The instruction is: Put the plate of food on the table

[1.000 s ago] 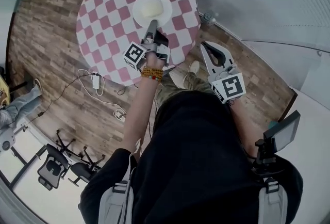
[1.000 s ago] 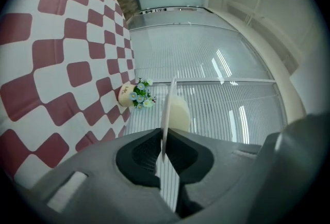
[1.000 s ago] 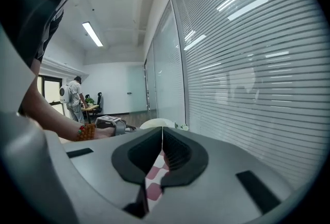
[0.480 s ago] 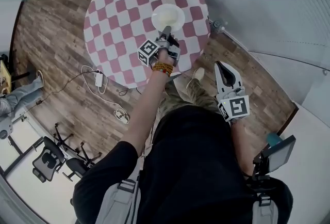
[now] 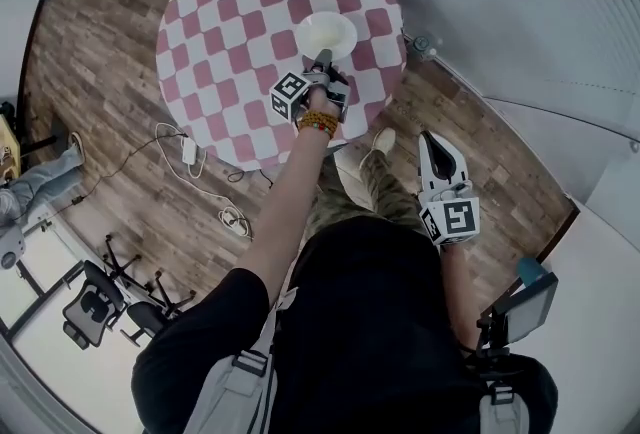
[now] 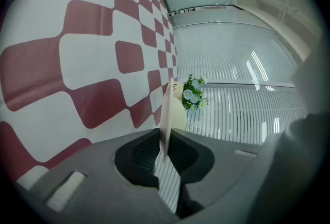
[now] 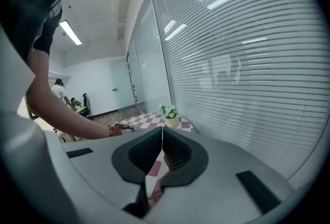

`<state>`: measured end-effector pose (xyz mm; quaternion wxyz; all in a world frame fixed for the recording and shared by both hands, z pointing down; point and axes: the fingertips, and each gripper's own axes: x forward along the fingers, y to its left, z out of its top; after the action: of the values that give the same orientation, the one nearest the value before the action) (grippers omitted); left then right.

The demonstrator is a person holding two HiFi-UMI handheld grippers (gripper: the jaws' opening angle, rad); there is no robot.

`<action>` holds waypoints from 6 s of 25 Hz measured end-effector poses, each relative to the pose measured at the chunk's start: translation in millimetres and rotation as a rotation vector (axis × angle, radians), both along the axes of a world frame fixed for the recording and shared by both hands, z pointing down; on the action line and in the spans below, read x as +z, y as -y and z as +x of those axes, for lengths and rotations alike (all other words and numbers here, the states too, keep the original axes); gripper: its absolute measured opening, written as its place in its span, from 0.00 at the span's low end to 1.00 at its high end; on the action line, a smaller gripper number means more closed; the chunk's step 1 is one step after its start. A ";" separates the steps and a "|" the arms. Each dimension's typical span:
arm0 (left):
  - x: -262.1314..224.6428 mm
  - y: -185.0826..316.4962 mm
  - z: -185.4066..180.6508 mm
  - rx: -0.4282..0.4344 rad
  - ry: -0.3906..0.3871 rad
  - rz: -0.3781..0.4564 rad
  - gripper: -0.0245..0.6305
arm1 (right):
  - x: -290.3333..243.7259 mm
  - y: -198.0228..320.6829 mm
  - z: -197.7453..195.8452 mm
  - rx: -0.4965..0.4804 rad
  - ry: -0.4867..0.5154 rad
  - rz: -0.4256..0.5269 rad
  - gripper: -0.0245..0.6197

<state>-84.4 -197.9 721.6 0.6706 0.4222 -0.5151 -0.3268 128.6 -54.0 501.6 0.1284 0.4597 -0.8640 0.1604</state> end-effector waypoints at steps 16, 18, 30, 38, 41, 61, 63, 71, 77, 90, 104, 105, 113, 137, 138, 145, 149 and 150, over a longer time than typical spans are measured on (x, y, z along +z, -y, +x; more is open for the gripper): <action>37.5 24.9 10.5 -0.062 -0.058 -0.016 0.08 | 14.4 -26.3 32.0 0.060 -0.041 -0.049 0.06; 45.1 21.8 10.3 -0.070 -0.060 -0.036 0.09 | 15.0 -28.5 36.2 0.068 -0.042 -0.051 0.06; 67.3 12.8 11.8 -0.069 -0.069 -0.093 0.07 | 16.6 -34.4 44.4 0.081 -0.041 -0.048 0.06; 74.9 10.2 11.8 -0.046 -0.048 -0.134 0.07 | 16.4 -32.7 45.6 0.089 -0.034 -0.048 0.06; 77.0 9.4 7.6 -0.021 -0.001 -0.156 0.08 | 17.6 -31.3 46.1 0.096 -0.027 -0.047 0.06; 75.4 -0.8 7.8 0.015 -0.008 -0.223 0.08 | 11.6 -24.5 50.8 0.106 0.003 -0.021 0.06; 75.5 -1.6 7.4 0.012 -0.009 -0.226 0.08 | 10.9 -24.4 51.2 0.104 0.005 -0.016 0.06; 73.5 -2.4 10.1 -0.002 -0.015 -0.227 0.08 | 7.7 -21.9 58.5 0.110 0.006 -0.002 0.06; 75.6 -6.7 13.2 -0.005 -0.021 -0.236 0.08 | 5.6 -21.9 59.9 0.110 0.004 0.010 0.06; 75.4 -24.1 16.1 -0.024 -0.030 -0.251 0.08 | 1.7 -22.7 59.3 0.085 0.003 0.026 0.06; 6.2 -68.5 68.2 0.221 0.020 -0.138 0.08 | -28.2 12.5 37.7 0.023 0.063 0.105 0.06; -1.9 -74.4 72.0 0.277 0.048 -0.122 0.08 | -30.8 14.8 35.1 0.018 0.067 0.112 0.06; -81.4 -123.7 61.0 0.589 0.291 0.059 0.08 | -48.6 32.2 20.7 -0.027 0.077 0.160 0.06; -339.9 -123.0 -37.6 0.430 1.451 0.716 0.07 | -155.2 60.6 -124.3 -0.420 0.180 0.369 0.06; -342.5 -124.7 -37.9 0.430 1.455 0.726 0.07 | -158.7 58.7 -130.4 -0.435 0.185 0.372 0.06; -331.7 -126.6 -53.4 0.395 1.442 0.717 0.08 | -147.9 58.1 -166.1 -0.521 0.171 0.360 0.06; -309.0 -125.4 -58.2 0.430 1.465 0.699 0.07 | -119.0 55.9 -178.2 -0.560 0.112 0.347 0.06; -303.8 -126.5 -57.0 0.445 1.474 0.695 0.07 | -111.1 54.2 -178.2 -0.562 0.098 0.335 0.06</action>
<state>-141.4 -71.4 417.8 0.0437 0.8014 -0.5957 0.0320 -49.6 -108.2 390.5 0.0485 0.2096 -0.9766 -0.0037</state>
